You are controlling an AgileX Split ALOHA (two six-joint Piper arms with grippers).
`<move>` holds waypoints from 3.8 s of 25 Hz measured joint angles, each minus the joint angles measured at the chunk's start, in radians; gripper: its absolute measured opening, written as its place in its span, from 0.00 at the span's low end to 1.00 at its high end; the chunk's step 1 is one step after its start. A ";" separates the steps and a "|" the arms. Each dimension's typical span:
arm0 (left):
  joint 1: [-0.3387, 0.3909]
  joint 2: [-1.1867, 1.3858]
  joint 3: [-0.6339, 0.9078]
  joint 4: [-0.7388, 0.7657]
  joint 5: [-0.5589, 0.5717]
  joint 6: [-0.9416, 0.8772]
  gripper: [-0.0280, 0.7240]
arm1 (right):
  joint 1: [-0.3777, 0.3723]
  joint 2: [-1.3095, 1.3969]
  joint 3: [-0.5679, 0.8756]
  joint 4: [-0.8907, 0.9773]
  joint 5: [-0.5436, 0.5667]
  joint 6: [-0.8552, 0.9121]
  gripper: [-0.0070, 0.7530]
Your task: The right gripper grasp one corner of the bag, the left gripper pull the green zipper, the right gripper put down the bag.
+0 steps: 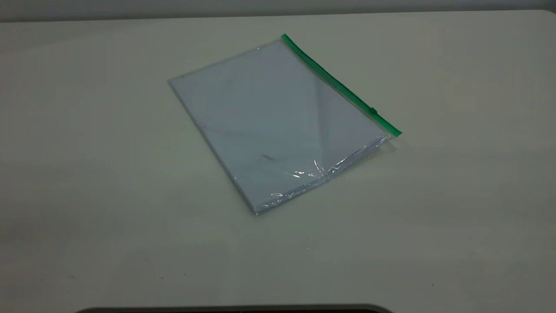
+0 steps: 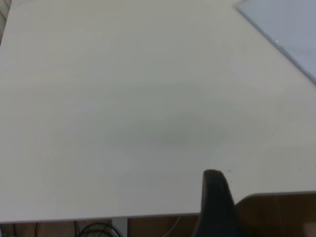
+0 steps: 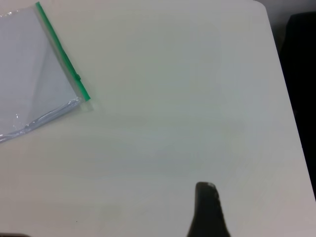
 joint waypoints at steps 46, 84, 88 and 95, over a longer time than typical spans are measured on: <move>0.000 0.236 -0.064 0.010 -0.171 -0.066 0.77 | 0.000 0.132 -0.062 0.138 -0.087 0.029 0.77; -0.232 1.897 -0.768 -0.036 -0.804 0.192 0.77 | 0.000 1.836 -0.112 1.639 -0.626 -1.553 0.77; -0.262 1.948 -0.786 -0.036 -0.799 0.199 0.77 | 0.000 1.983 -0.157 1.725 -0.542 -1.666 0.77; -0.285 1.970 -0.786 -0.037 -0.798 0.200 0.77 | 0.000 2.207 -0.297 1.741 -0.427 -1.699 0.77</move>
